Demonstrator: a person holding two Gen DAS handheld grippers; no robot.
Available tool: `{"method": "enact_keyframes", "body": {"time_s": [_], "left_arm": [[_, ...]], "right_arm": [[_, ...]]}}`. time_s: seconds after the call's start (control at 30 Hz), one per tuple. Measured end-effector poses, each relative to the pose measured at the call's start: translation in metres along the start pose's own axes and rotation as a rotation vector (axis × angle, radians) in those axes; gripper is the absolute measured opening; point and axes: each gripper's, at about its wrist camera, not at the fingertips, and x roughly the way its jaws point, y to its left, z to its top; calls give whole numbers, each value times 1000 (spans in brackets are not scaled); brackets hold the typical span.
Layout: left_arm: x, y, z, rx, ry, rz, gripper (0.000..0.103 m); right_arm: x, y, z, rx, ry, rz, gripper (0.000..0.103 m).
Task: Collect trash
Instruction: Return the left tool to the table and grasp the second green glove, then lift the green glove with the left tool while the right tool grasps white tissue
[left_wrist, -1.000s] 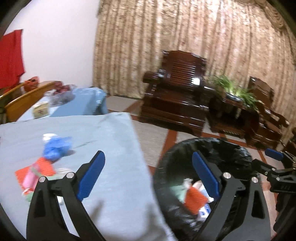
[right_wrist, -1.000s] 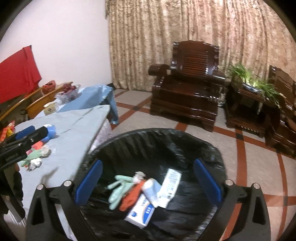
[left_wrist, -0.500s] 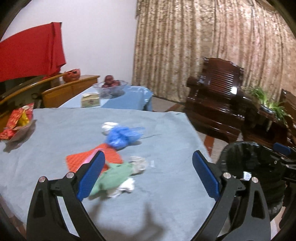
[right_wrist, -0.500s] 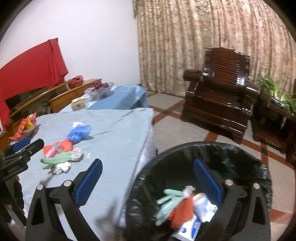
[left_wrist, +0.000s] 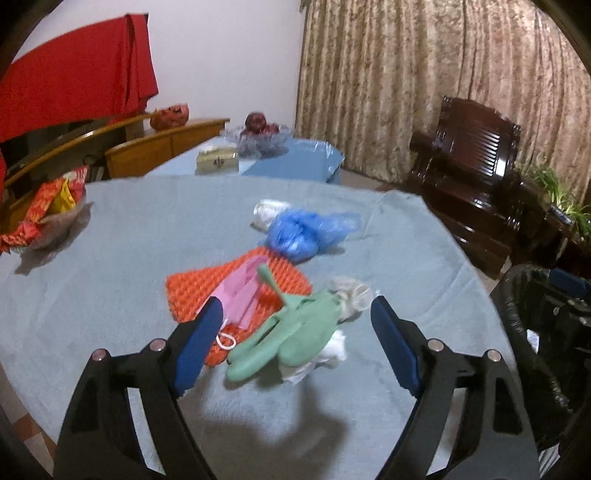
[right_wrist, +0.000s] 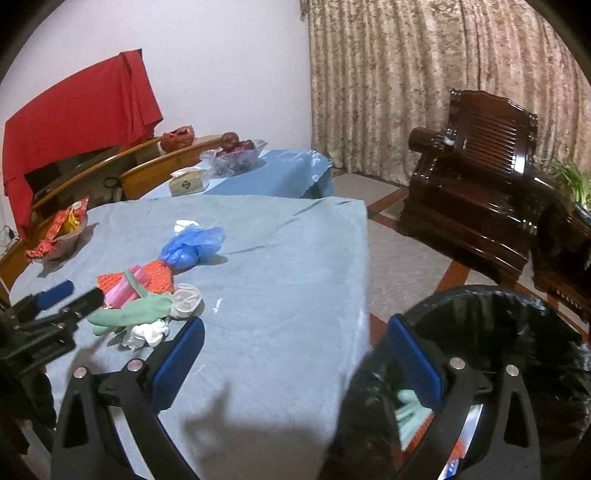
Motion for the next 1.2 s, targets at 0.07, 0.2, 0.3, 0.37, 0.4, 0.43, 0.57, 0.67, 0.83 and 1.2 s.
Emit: {"method": "enact_keyframes", "body": {"time_s": [0.07, 0.2, 0.3, 0.37, 0.4, 0.43, 0.57, 0.67, 0.83, 1.2], "left_arm": [[10, 2, -2, -3, 18, 1, 77], [27, 6, -10, -4, 52, 3, 71], [37, 8, -15, -7, 75, 3, 66], [42, 10, -18, -14, 93, -6, 59], [43, 10, -19, -15, 97, -10, 54], [44, 10, -20, -16, 103, -18, 50], [46, 7, -22, -13, 117, -46, 39], [44, 5, -23, -17, 119, -57, 28], [38, 3, -23, -18, 122, -70, 11], [10, -10, -25, -61, 135, -106, 13]], "right_arm": [[8, 6, 0, -10, 6, 6, 97], [23, 15, -1, -26, 29, 19, 97], [31, 19, -3, -35, 44, 23, 97], [37, 21, -5, -38, 54, 26, 97], [39, 22, -6, -39, 60, 28, 97], [42, 23, -7, -40, 65, 30, 97], [47, 26, -9, -47, 76, 34, 97], [47, 28, -11, -55, 78, 35, 97], [47, 29, -12, -55, 79, 34, 97], [48, 29, -12, -58, 82, 34, 97]]}}
